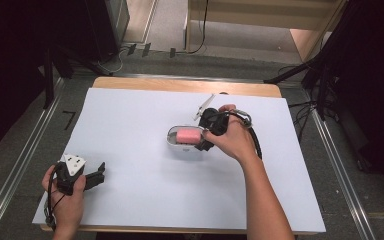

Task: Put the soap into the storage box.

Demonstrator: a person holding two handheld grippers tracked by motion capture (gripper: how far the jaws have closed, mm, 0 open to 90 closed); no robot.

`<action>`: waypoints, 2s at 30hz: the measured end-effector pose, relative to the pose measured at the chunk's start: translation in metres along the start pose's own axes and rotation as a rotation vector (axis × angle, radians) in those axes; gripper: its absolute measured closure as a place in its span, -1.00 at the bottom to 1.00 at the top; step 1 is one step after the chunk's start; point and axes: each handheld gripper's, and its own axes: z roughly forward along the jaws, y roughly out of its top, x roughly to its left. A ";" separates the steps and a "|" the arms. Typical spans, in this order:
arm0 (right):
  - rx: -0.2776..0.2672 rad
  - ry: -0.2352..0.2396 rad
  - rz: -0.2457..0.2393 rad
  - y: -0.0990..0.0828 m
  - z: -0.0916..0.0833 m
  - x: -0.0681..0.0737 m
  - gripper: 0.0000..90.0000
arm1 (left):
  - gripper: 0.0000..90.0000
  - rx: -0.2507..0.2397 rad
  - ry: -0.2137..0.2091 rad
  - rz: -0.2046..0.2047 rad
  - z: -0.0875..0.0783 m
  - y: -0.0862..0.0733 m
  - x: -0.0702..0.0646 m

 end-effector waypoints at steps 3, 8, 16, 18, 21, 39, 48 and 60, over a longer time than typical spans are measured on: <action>-0.023 0.009 0.036 -0.012 -0.003 -0.001 -0.72 | -0.68 0.000 0.000 0.000 0.000 0.000 0.000; -0.061 -0.019 0.075 -0.032 -0.007 -0.003 -0.95 | -0.68 -0.001 0.000 0.002 0.000 0.000 0.000; -0.066 -0.041 0.137 -0.066 -0.010 -0.002 -1.00 | -0.68 -0.002 0.002 0.004 0.000 0.000 -0.001; -0.081 -0.041 0.156 -0.074 -0.013 -0.002 -1.00 | -0.68 -0.003 0.002 0.004 0.000 0.000 -0.001; -0.095 -0.057 0.186 -0.087 -0.016 -0.001 -1.00 | -0.68 -0.003 0.002 0.006 0.000 0.000 -0.001; -0.172 -0.140 0.302 -0.158 -0.030 0.011 -1.00 | -0.69 -0.001 0.016 0.021 0.000 0.000 -0.003; -0.249 -0.179 0.369 -0.200 -0.037 0.018 -1.00 | -0.69 0.003 0.021 0.037 0.000 0.000 -0.004; -0.309 -0.214 0.428 -0.245 -0.042 0.037 -1.00 | -0.69 -0.004 0.015 0.030 0.000 0.000 -0.004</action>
